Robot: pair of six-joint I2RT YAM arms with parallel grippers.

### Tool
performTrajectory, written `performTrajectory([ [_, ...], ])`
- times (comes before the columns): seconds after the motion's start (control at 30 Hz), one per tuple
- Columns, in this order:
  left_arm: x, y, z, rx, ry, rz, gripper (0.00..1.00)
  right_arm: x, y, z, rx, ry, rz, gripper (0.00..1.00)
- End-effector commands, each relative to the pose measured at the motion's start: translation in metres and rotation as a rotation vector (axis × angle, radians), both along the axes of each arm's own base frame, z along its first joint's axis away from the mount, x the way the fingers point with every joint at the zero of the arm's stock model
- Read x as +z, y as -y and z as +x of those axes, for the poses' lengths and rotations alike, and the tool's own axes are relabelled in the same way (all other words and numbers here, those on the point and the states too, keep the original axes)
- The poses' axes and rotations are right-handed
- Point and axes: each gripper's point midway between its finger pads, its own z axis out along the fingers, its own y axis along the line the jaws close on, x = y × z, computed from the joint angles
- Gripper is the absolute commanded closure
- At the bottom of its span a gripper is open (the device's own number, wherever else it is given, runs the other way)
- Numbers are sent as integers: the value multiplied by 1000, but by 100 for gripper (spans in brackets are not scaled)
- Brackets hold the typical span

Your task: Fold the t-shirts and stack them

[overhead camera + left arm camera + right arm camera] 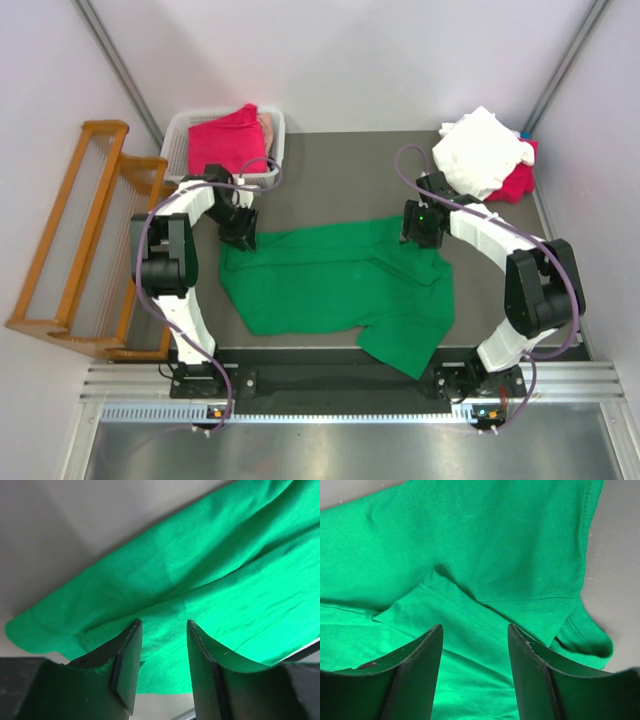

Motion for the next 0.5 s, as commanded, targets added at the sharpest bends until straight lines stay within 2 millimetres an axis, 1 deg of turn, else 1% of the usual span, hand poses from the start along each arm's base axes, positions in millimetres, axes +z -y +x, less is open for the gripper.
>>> performTrajectory([
  [0.0,9,-1,3,-8,45,-3,55,26,-4,10,12,92,24,46],
  [0.33,22,-1,0,-13,71,0,55,27,-5,8,14,95,30,49],
  [0.47,21,-5,4,-7,87,19,55,25,-4,8,11,94,30,50],
])
